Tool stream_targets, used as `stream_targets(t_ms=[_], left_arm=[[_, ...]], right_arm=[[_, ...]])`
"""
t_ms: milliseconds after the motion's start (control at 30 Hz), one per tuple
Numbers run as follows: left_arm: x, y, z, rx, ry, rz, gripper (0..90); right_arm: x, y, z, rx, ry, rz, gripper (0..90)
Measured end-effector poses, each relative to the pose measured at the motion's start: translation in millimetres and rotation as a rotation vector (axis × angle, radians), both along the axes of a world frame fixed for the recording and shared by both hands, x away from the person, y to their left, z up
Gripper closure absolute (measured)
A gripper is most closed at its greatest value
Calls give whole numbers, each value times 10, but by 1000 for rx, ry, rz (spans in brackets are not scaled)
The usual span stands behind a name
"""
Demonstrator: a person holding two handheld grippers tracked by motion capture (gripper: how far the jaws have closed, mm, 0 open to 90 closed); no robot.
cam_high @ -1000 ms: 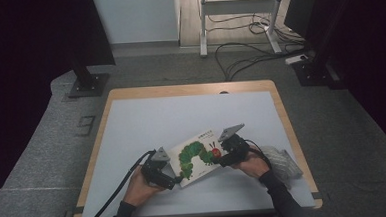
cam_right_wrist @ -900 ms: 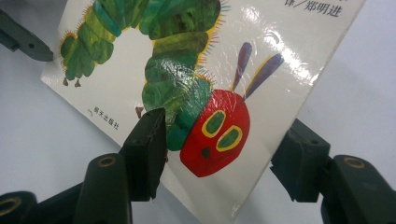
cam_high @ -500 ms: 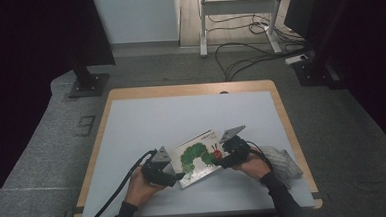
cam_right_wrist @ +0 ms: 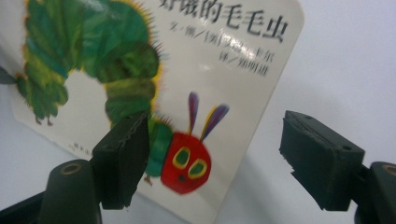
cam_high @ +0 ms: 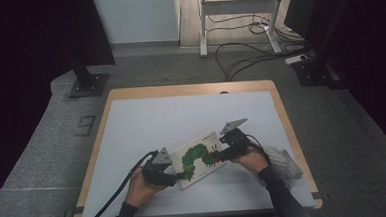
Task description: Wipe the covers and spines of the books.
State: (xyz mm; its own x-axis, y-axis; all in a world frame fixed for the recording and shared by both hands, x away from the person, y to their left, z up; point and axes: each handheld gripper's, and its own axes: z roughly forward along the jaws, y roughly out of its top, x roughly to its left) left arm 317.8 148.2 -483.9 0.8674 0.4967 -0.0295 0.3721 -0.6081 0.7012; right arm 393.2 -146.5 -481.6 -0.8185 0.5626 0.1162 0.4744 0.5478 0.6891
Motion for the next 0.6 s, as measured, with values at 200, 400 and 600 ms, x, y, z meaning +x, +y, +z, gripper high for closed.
stream_targets(t_ms=[200,400,600], left_arm=[[30,15,48,-16,29,5,457],[35,17,100,-25,49,3,521],[42,27,176,-45,52,-7,638]], right_arm=[[70,-5,10,81,46,35,358],[42,-31,69,91,47,38,391],[-3,-42,133,91,9,35,403]])
